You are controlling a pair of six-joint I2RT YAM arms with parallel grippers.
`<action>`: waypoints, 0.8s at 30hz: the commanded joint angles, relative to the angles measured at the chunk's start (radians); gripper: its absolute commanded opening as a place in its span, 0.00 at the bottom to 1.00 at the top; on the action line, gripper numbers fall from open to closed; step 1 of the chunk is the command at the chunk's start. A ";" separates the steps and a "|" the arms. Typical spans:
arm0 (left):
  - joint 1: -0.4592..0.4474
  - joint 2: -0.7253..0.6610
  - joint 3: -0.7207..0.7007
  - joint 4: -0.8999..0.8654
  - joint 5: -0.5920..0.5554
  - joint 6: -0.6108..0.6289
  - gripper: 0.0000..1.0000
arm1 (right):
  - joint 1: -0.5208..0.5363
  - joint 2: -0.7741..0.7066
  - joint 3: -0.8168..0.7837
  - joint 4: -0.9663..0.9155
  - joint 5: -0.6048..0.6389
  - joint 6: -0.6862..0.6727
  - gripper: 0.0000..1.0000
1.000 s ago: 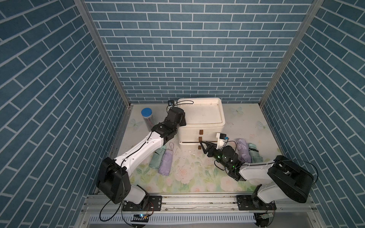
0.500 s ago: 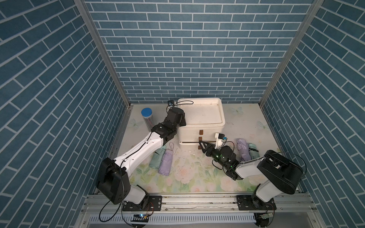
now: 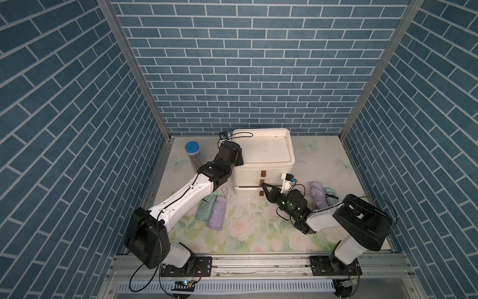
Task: Place the umbrella in the drawer by color
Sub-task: Open the drawer in the storage box.
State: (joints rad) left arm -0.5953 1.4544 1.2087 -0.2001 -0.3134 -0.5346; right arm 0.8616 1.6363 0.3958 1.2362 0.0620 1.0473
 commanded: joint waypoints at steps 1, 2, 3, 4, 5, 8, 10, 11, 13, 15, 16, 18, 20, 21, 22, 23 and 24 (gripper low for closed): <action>-0.021 0.017 -0.063 -0.200 0.143 -0.084 0.00 | -0.005 0.008 0.036 0.003 -0.010 0.015 0.12; -0.021 0.016 -0.062 -0.199 0.142 -0.085 0.00 | -0.006 0.008 0.039 -0.001 -0.013 0.015 0.13; -0.021 0.015 -0.064 -0.200 0.143 -0.086 0.00 | -0.007 0.010 0.041 -0.003 -0.014 0.016 0.17; -0.021 0.014 -0.063 -0.200 0.141 -0.085 0.00 | -0.008 0.013 0.044 -0.008 -0.016 0.017 0.20; -0.021 0.015 -0.063 -0.200 0.140 -0.085 0.00 | -0.009 0.015 0.046 -0.009 -0.017 0.018 0.23; -0.021 0.013 -0.063 -0.202 0.142 -0.086 0.00 | -0.010 0.026 0.051 -0.003 -0.025 0.023 0.30; -0.021 0.013 -0.063 -0.201 0.145 -0.085 0.00 | -0.010 0.036 0.055 0.004 -0.030 0.028 0.32; -0.021 0.013 -0.063 -0.201 0.144 -0.085 0.00 | -0.010 0.037 0.056 0.008 -0.031 0.028 0.32; -0.021 0.014 -0.063 -0.203 0.145 -0.086 0.00 | -0.010 0.039 0.061 0.009 -0.036 0.027 0.30; -0.021 0.013 -0.063 -0.203 0.145 -0.086 0.00 | -0.010 0.037 0.065 0.004 -0.039 0.024 0.25; -0.021 0.015 -0.063 -0.203 0.144 -0.085 0.00 | -0.010 0.035 0.067 -0.001 -0.040 0.022 0.21; -0.021 0.016 -0.062 -0.203 0.143 -0.086 0.00 | -0.010 0.026 0.063 -0.011 -0.035 0.021 0.08; -0.021 0.019 -0.063 -0.203 0.142 -0.087 0.00 | -0.011 0.011 0.057 -0.032 -0.025 0.019 0.00; -0.021 0.019 -0.063 -0.204 0.143 -0.090 0.00 | -0.010 0.002 0.056 -0.052 -0.022 0.017 0.00; -0.021 0.019 -0.063 -0.206 0.140 -0.092 0.00 | -0.010 -0.007 0.057 -0.071 -0.022 0.010 0.00; -0.022 0.020 -0.063 -0.210 0.131 -0.101 0.00 | -0.010 -0.020 0.058 -0.101 -0.021 0.002 0.00; -0.021 0.018 -0.063 -0.215 0.119 -0.110 0.00 | -0.010 -0.033 0.056 -0.127 -0.024 -0.007 0.00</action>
State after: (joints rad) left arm -0.5949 1.4544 1.2057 -0.1963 -0.3256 -0.5575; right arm 0.8570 1.6482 0.4313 1.1793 0.0406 1.0538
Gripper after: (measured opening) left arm 0.234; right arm 0.047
